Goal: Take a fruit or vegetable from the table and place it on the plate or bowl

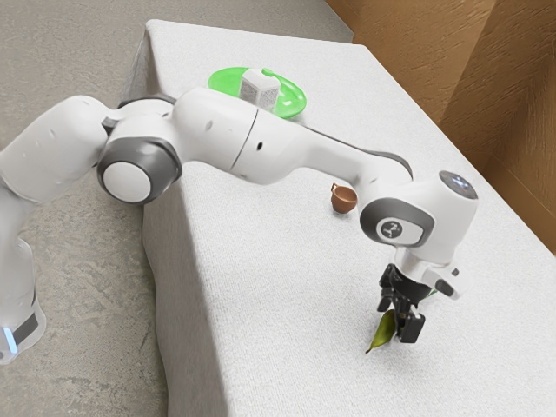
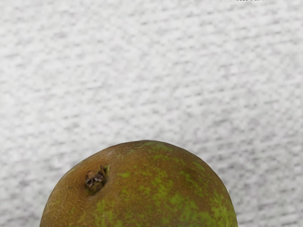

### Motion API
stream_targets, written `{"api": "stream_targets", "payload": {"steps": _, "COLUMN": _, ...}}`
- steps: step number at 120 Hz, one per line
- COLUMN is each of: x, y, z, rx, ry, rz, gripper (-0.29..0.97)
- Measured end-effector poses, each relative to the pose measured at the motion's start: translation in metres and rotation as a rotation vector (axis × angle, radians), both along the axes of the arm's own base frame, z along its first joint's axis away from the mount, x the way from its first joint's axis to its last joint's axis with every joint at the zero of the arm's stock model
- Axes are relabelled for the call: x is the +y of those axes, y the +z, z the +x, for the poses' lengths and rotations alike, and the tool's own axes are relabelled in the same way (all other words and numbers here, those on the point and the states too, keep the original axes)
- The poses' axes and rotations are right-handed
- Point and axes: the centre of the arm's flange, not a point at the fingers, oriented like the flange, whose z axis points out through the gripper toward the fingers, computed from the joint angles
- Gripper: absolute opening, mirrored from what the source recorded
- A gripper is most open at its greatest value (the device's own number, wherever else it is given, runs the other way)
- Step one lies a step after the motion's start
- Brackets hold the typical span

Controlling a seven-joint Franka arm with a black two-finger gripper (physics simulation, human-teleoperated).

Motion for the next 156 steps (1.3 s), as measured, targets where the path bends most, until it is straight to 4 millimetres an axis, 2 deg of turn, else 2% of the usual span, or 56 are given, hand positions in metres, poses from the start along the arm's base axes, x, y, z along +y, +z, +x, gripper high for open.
{"api": "stream_targets", "payload": {"steps": 36, "x": 0.000, "y": -0.001, "z": 0.007, "rx": -0.032, "ry": 0.002, "rz": -0.010, "gripper": 0.65}}
{"api": "stream_targets", "payload": {"steps": 54, "x": 0.002, "y": -0.008, "z": 0.011, "rx": -0.041, "ry": 0.006, "rz": -0.013, "gripper": 0.64}}
{"api": "stream_targets", "payload": {"steps": 80, "x": 0.008, "y": -0.010, "z": 0.015, "rx": -0.057, "ry": 0.008, "rz": 0.001, "gripper": 0.49}}
{"api": "stream_targets", "payload": {"steps": 99, "x": 0.008, "y": -0.010, "z": 0.015, "rx": -0.060, "ry": 0.004, "rz": 0.009, "gripper": 0.46}}
{"api": "stream_targets", "payload": {"steps": 111, "x": 0.011, "y": -0.005, "z": 0.014, "rx": -0.047, "ry": 0.006, "rz": 0.020, "gripper": 0.35}}
{"api": "stream_targets", "payload": {"steps": 129, "x": 0.018, "y": -0.002, "z": 0.012, "rx": -0.013, "ry": 0.011, "rz": 0.042, "gripper": 0.32}}
{"api": "stream_targets", "payload": {"steps": 146, "x": 0.022, "y": 0.025, "z": 0.006, "rx": -0.001, "ry": 0.007, "rz": 0.070, "gripper": 0.33}}
{"api": "stream_targets", "payload": {"steps": 156, "x": 0.049, "y": 0.060, "z": 0.003, "rx": -0.004, "ry": 0.040, "rz": 0.090, "gripper": 0.33}}
